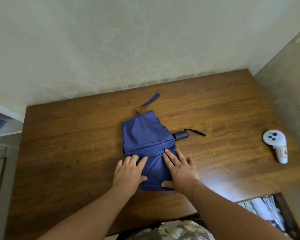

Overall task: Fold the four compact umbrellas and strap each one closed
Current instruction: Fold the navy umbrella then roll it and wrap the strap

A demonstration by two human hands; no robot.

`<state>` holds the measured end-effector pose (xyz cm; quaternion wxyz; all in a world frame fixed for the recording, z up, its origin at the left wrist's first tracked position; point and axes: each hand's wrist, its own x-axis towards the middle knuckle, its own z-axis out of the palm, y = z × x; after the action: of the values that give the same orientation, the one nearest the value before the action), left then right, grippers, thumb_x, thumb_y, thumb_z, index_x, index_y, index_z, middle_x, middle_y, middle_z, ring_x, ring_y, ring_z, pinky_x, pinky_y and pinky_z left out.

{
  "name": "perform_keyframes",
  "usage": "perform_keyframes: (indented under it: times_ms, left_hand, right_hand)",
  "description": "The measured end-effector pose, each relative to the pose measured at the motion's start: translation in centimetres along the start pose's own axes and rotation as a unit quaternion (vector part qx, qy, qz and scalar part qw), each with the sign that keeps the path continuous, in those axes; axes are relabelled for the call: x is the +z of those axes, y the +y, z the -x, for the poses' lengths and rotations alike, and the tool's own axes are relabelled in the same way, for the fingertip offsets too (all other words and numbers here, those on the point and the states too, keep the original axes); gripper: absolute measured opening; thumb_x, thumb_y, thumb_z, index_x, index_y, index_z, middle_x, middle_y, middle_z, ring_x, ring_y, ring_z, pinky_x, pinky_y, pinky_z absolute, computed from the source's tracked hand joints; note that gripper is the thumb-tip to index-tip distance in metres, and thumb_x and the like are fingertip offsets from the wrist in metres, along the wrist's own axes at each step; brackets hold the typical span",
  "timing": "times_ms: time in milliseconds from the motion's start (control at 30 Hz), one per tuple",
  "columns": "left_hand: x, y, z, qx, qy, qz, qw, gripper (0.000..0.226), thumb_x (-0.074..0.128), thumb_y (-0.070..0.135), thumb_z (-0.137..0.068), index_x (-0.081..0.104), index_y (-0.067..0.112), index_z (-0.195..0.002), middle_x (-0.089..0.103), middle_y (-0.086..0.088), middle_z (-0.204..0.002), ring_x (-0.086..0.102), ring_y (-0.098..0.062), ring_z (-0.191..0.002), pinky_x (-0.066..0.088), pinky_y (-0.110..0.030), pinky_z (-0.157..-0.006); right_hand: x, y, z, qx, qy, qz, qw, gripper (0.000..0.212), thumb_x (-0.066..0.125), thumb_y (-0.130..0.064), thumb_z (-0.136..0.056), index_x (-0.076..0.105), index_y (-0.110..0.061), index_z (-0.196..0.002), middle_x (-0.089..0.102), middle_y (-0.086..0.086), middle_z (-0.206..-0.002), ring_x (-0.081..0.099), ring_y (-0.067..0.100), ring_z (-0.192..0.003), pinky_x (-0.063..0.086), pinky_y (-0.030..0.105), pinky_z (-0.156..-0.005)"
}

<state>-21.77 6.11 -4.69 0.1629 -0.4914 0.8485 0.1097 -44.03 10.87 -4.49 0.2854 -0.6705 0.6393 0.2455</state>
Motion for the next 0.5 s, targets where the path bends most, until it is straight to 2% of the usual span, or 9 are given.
perform_keyframes:
  times_ms: [133,300,433,500]
  left_hand:
    - [1.6,-0.9,1.3,0.012,0.001,-0.001,1.0,0.094,0.061,0.07,-0.092,0.014,0.038,-0.167,0.037,-0.001,-0.156,0.039,-0.024,-0.143,0.037,-0.044,-0.112]
    - [2.8,-2.1,2.5,0.044,0.022,0.024,0.999,0.091,0.072,0.07,-0.083,0.039,0.035,-0.16,0.046,-0.002,-0.152,0.05,-0.026,-0.139,0.046,-0.047,-0.108]
    - [3.2,-3.5,3.3,0.079,0.008,0.038,0.996,0.085,0.063,0.069,-0.091,0.033,0.036,-0.162,0.033,0.001,-0.164,0.036,-0.025,-0.152,0.035,-0.048,-0.119]
    - [2.3,-4.4,3.2,0.092,0.004,0.075,0.993,0.069,0.052,0.072,-0.095,0.045,0.039,-0.156,0.039,0.008,-0.161,0.037,-0.018,-0.15,0.031,-0.046,-0.121]
  right_hand:
    - [0.0,0.0,0.1,-0.001,0.002,-0.004,1.0,0.117,0.047,-0.084,-0.087,-0.029,-0.033,-0.158,-0.041,-0.017,-0.161,-0.029,0.026,-0.155,0.005,0.06,-0.127]
    - [0.2,0.0,0.1,-0.002,0.006,-0.008,1.0,0.116,0.048,-0.083,-0.087,-0.029,-0.033,-0.158,-0.041,-0.017,-0.161,-0.029,0.026,-0.155,0.004,0.059,-0.127]
    - [0.2,0.1,0.1,-0.006,0.012,-0.013,1.0,0.117,0.049,-0.083,-0.087,-0.029,-0.033,-0.158,-0.04,-0.017,-0.162,-0.029,0.026,-0.155,0.005,0.059,-0.127]
    - [0.2,0.1,0.1,-0.006,0.01,-0.016,1.0,0.117,0.049,-0.083,-0.087,-0.029,-0.033,-0.159,-0.04,-0.017,-0.162,-0.029,0.026,-0.155,0.005,0.059,-0.127]
